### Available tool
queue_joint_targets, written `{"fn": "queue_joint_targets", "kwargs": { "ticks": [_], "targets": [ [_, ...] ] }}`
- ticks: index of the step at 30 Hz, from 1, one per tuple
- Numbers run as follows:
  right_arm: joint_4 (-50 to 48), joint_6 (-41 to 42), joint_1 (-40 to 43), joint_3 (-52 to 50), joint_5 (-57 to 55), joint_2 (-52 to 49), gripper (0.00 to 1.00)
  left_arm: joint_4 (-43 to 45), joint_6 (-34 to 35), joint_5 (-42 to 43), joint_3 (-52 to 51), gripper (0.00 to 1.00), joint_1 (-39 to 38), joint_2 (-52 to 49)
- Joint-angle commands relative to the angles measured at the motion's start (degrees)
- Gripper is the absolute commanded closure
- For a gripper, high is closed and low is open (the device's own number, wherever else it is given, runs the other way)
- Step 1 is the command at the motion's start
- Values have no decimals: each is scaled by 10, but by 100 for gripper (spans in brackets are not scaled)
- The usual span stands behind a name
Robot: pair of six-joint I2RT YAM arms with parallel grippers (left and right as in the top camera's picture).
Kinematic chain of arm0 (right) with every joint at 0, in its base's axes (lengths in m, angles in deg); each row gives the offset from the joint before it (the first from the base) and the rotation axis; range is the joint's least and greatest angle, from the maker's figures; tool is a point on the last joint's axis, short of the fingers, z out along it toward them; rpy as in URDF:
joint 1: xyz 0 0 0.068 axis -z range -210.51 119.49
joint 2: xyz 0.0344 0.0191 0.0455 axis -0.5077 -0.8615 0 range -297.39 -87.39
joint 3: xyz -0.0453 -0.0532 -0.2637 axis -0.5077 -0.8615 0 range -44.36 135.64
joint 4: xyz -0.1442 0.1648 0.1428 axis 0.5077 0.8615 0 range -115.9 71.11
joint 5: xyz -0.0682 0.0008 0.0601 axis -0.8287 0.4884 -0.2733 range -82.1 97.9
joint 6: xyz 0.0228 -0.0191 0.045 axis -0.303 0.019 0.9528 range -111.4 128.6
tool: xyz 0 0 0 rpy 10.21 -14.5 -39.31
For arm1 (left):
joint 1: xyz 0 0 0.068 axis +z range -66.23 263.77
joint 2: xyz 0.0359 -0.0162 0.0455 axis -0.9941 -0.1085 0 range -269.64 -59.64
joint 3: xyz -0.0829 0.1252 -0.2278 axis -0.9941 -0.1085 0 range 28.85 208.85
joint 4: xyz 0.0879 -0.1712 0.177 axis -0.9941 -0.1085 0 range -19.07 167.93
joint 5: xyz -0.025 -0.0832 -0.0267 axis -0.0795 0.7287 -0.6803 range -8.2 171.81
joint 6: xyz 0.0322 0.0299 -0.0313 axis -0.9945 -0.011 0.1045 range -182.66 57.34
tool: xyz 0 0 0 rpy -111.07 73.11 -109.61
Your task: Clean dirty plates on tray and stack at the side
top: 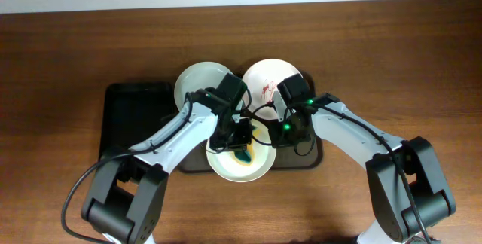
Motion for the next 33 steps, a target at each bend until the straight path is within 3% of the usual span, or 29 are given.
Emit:
{"fn": "queue_joint_targets", "kwargs": {
  "ticks": [1, 6, 9, 15, 20, 24, 33],
  "targets": [
    [1, -2, -5, 5, 5, -2, 96, 10, 44, -51, -28, 100, -16, -2],
    [4, -2, -5, 5, 5, -2, 96, 68, 74, -89, -78, 100, -27, -2],
    [8, -2, -5, 5, 5, -2, 96, 65, 129, -151, -78, 100, -27, -2],
    [16, -2, -5, 5, 1, -2, 96, 22, 142, -247, -64, 100, 3, 14],
    [28, 2, -5, 5, -14, -2, 96, -3, 65, -216, -22, 100, 13, 96],
    [26, 2, -5, 5, -14, -2, 96, 21, 59, -147, -22, 100, 11, 129],
    [25, 41, -5, 5, -24, -2, 90, 50, 186, -60, -45, 100, -36, 39]
  ]
}}
